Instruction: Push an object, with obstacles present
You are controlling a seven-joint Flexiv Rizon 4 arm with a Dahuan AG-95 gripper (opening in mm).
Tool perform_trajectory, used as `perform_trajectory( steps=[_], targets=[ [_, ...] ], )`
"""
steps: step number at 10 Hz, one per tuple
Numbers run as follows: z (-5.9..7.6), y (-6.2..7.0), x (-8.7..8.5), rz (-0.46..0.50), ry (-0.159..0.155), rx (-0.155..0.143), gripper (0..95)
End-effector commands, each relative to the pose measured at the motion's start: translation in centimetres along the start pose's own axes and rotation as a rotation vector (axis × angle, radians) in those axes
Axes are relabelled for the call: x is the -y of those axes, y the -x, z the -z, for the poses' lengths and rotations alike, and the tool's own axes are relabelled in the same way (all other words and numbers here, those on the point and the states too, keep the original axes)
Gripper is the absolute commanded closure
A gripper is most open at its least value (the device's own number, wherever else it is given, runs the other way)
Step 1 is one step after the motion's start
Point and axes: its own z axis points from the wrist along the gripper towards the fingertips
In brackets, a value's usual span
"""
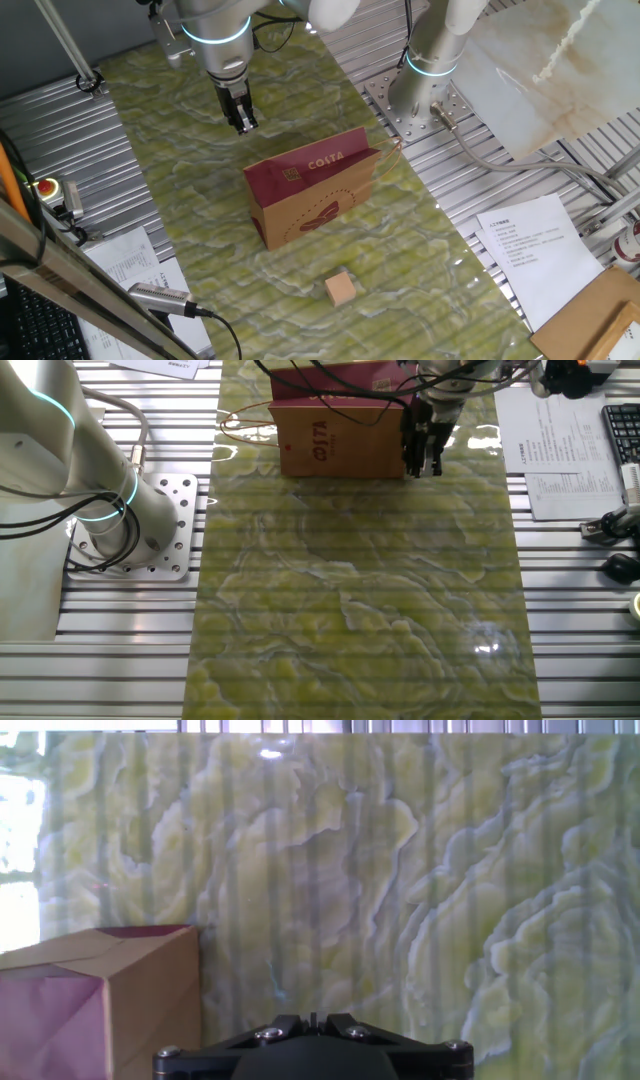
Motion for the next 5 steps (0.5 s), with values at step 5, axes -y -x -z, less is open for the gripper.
perform_trajectory(
  steps=[5],
  targets=[
    [2.7, 1.2, -3.4, -0.031, 0.001, -0.004, 95.0]
  ],
)
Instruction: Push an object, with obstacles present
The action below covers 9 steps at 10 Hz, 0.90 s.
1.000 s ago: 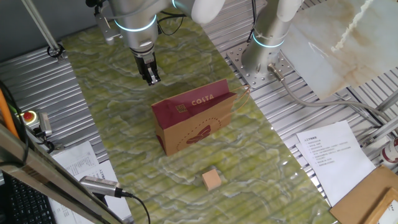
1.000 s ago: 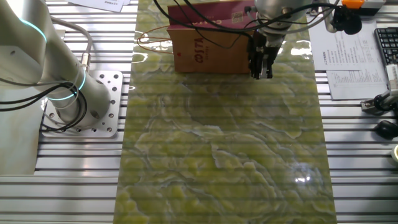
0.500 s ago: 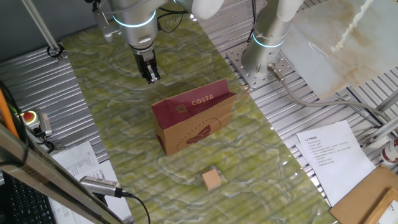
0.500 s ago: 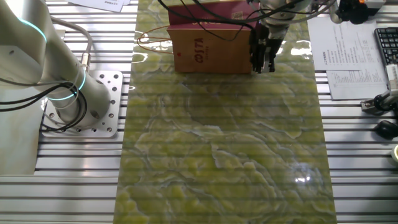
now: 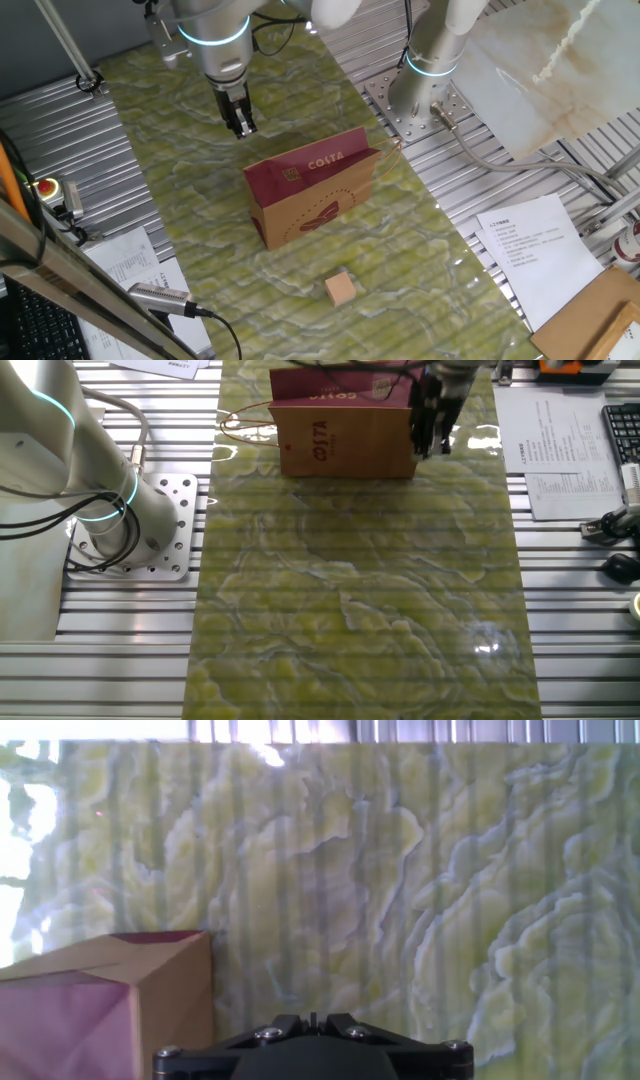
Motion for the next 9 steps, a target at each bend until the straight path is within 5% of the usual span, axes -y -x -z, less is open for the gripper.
perform_trajectory(
  steps=[1, 6, 9],
  targets=[
    [0.7, 0.2, -0.9, -0.001, 0.003, -0.003, 95.0],
    [2.6, 0.6, -4.2, 0.035, 0.05, -0.015, 95.0],
    [3.2, 1.2, -4.9, 0.04, 0.051, -0.041, 95.0]
  ],
)
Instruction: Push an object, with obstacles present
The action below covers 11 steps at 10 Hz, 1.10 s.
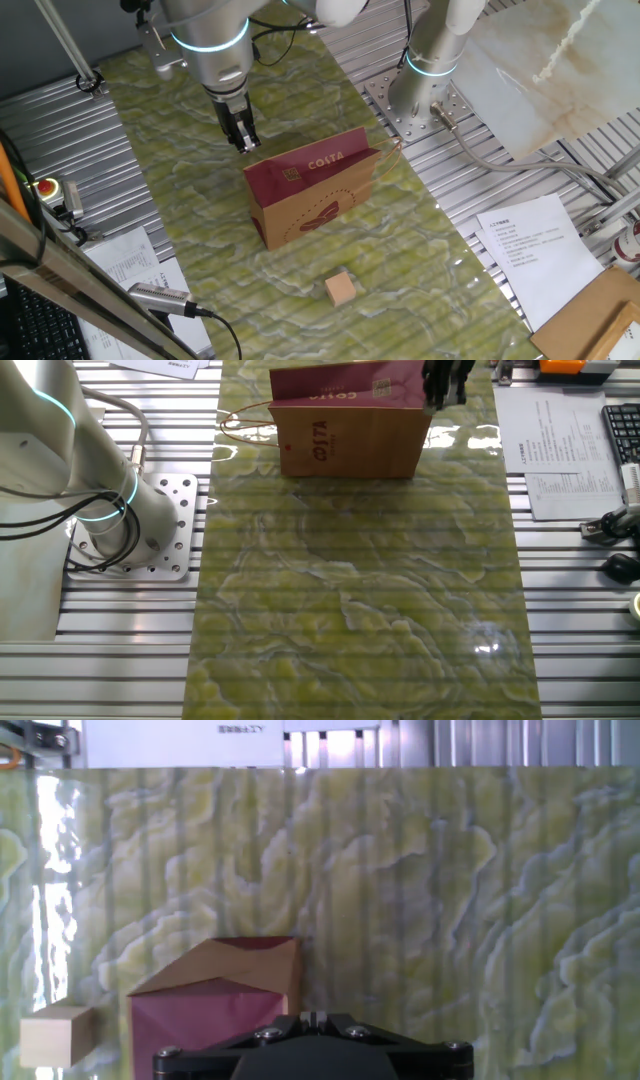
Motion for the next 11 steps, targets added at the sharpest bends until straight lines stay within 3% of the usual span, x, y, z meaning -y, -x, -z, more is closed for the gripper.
perform_trajectory(
  steps=[1, 8, 11],
  targets=[
    [0.11, 0.2, -0.2, 0.016, 0.002, -0.013, 95.0],
    [0.11, 0.2, -0.21, 0.057, 0.01, -0.045, 95.0],
    [0.11, 0.21, -0.21, 0.048, 0.009, -0.037, 95.0]
  ],
)
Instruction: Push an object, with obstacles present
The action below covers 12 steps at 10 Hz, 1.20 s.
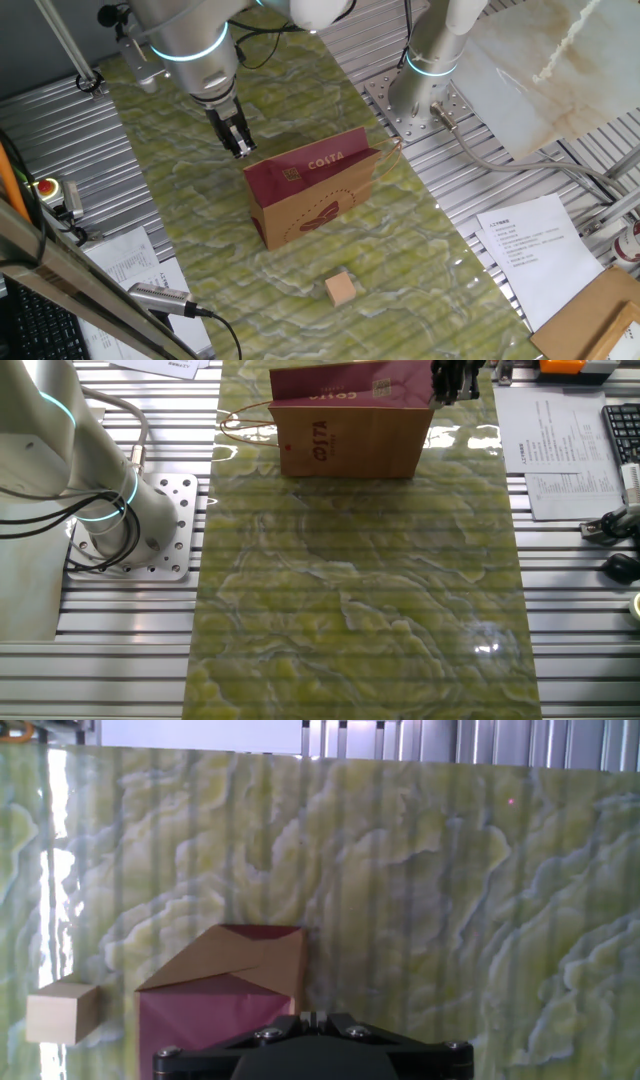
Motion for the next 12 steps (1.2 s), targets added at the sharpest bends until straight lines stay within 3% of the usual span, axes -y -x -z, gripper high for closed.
perform_trajectory(
  steps=[1, 2, 3, 4, 7, 8, 9, 12],
  targets=[
    [-0.1, -0.1, 0.1, 0.007, -0.004, 0.013, 95.0],
    [-0.1, -0.1, 0.1, 0.052, -0.063, 0.043, 95.0],
    [-0.1, -0.1, 0.1, 0.106, -0.175, 0.048, 95.0],
    [-0.1, -0.1, 0.1, 0.13, -0.163, 0.045, 95.0],
    [-0.1, -0.1, 0.1, 0.188, -0.054, 0.014, 95.0],
    [-0.1, -0.1, 0.1, 0.196, -0.055, 0.009, 95.0],
    [0.2, -0.3, -1.1, 0.179, -0.055, -0.022, 95.0],
    [0.5, -1.4, -5.9, 0.122, -0.044, -0.003, 95.0]
  ],
)
